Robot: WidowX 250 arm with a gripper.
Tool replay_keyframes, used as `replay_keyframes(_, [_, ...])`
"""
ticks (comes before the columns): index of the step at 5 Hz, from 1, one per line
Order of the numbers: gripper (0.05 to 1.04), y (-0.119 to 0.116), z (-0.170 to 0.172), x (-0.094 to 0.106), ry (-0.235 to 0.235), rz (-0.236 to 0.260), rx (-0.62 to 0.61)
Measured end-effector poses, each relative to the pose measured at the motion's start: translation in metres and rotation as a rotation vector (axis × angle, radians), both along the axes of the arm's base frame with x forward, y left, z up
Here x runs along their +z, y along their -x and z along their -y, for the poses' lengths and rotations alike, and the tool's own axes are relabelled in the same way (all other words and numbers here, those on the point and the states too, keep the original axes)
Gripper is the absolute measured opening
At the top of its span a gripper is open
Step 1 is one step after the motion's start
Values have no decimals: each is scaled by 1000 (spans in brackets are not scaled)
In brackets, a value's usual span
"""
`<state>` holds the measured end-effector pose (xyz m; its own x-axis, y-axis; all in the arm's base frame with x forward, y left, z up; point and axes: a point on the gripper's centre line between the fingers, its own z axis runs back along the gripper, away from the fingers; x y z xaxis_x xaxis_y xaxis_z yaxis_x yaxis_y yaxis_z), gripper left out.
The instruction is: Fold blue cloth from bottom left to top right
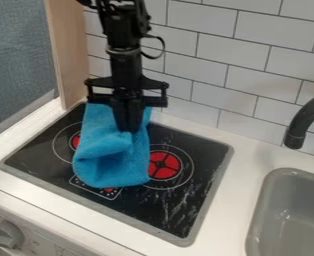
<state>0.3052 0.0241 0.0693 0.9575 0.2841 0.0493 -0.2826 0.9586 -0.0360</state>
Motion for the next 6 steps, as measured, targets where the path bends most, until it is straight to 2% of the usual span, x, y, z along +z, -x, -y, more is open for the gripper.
replay_keyframes(1, [273, -1, -4, -2, -28, 5, 27])
replay_keyframes(3, [864, 0, -5, -3, -39, 5, 21])
replay_keyframes(4, [1024, 2, -3, -3, -23, -9, 7])
replay_keyframes(5, [1004, 6, -2, -2, -8, -31, -11])
replay_keyframes(6, [999, 6, -4, 17, 3, -12, -27])
